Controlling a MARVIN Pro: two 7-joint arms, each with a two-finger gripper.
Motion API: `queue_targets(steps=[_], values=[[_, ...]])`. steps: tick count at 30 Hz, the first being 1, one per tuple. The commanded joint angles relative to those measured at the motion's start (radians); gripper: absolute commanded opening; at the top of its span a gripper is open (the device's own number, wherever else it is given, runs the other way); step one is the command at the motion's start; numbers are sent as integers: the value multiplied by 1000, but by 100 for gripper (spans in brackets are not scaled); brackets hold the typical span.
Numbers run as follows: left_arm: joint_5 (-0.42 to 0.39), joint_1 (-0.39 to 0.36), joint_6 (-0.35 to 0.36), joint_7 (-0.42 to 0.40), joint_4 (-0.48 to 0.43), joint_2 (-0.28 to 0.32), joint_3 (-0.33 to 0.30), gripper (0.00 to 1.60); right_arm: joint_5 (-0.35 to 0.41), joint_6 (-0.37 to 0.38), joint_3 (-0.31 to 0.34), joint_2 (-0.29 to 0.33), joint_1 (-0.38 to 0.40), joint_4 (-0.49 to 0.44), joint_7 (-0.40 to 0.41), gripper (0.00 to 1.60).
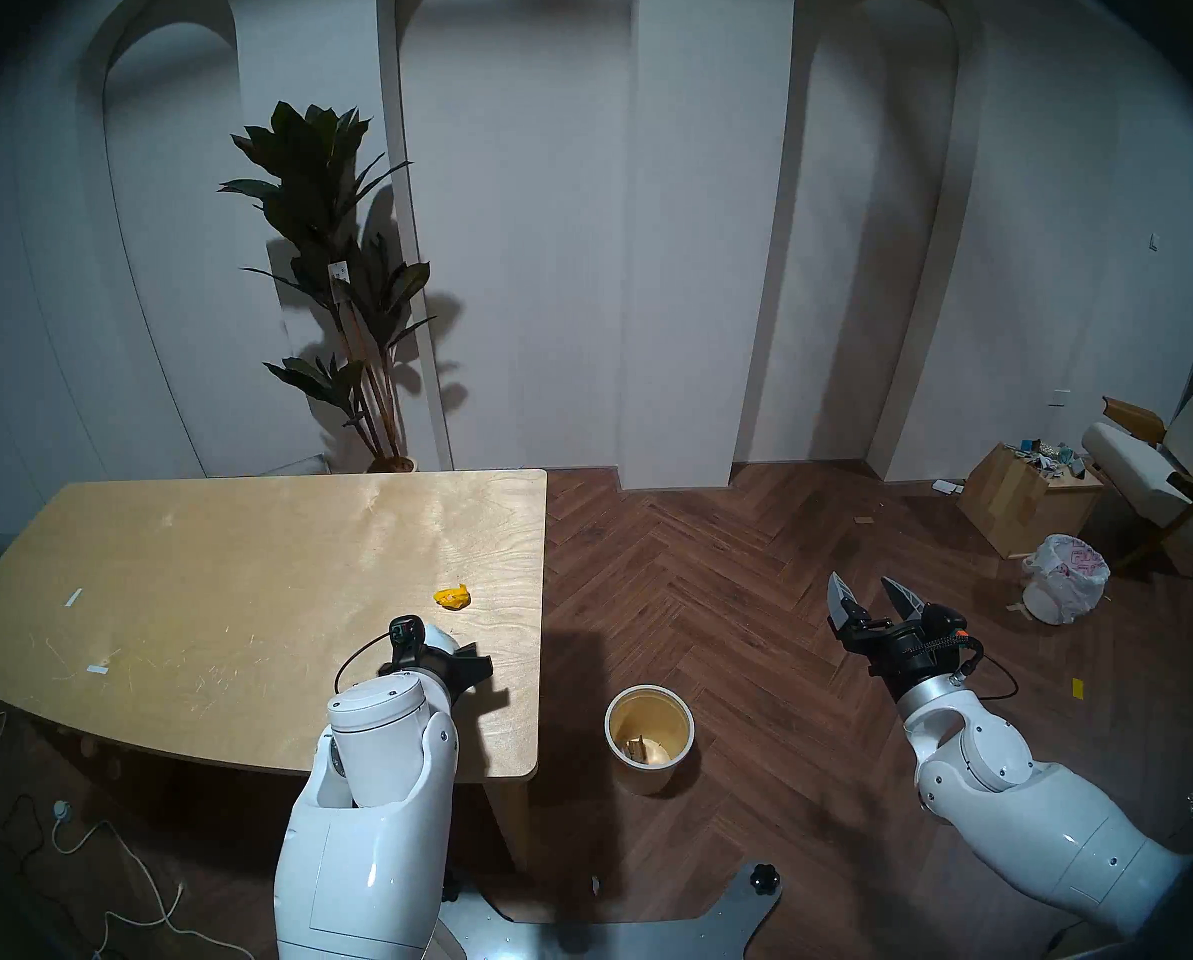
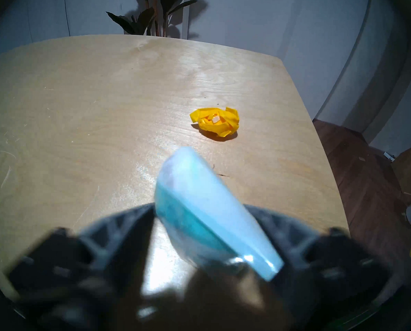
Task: Put the trash into the trash bin on the ground
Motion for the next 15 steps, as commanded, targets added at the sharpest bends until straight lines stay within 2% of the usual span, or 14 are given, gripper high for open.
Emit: queue_targets(steps=[1, 8, 15], values=[[-4, -35, -43, 18, 30, 0, 6, 0, 40, 67, 50, 69, -59, -112, -65, 160], [44, 2, -108, 22, -60, 32, 62, 0, 84, 162, 89, 115, -117, -215, -157, 160], [80, 7, -123, 20, -151, 65, 104, 0, 101, 226, 115, 141, -154, -274, -243, 160]])
